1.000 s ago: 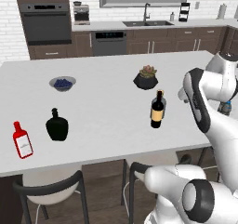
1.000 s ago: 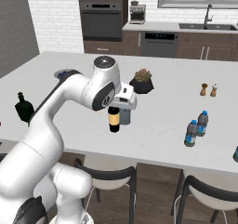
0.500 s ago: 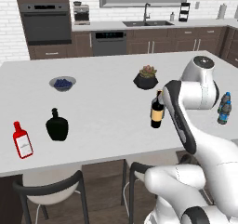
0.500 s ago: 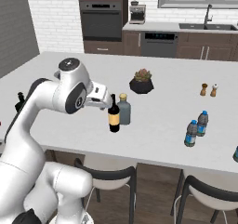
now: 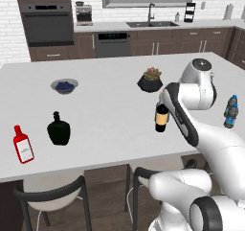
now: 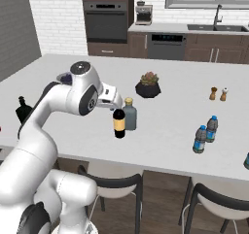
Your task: Move the plastic bottles in the middle to the plastics group, and the glass bottles in the middle to the glass group.
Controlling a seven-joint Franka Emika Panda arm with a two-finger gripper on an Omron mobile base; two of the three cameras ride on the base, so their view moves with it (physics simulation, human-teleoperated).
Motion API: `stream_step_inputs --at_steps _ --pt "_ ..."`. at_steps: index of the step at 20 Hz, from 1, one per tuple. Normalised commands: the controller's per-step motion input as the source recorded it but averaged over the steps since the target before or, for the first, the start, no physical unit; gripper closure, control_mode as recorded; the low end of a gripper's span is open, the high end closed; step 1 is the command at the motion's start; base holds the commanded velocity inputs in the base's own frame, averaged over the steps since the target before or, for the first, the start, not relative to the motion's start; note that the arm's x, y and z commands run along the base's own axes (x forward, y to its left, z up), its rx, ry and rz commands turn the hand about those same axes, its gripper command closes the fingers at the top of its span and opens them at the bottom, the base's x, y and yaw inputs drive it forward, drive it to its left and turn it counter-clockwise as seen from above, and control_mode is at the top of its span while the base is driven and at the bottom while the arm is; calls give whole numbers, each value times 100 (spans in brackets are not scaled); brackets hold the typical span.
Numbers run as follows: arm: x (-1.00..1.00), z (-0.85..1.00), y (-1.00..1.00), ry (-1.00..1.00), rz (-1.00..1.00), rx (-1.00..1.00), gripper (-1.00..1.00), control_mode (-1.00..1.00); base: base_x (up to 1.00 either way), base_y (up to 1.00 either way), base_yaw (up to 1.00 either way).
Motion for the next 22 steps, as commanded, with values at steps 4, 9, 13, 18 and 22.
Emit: stream_step_inputs --at_steps 4,9,13,18,22 --pt "13 -19 0 -1 0 0 -100 -100 0 0 0" --pt "10 -40 0 -11 0 0 -100 -100 0 0 0" --pt "19 -7 0 -8 0 0 -100 -100 0 0 0" --pt "48 0 0 -3 0 0 -100 -100 0 0 0" --pt "32 0 0 0 0 0 -100 -100 0 0 0"
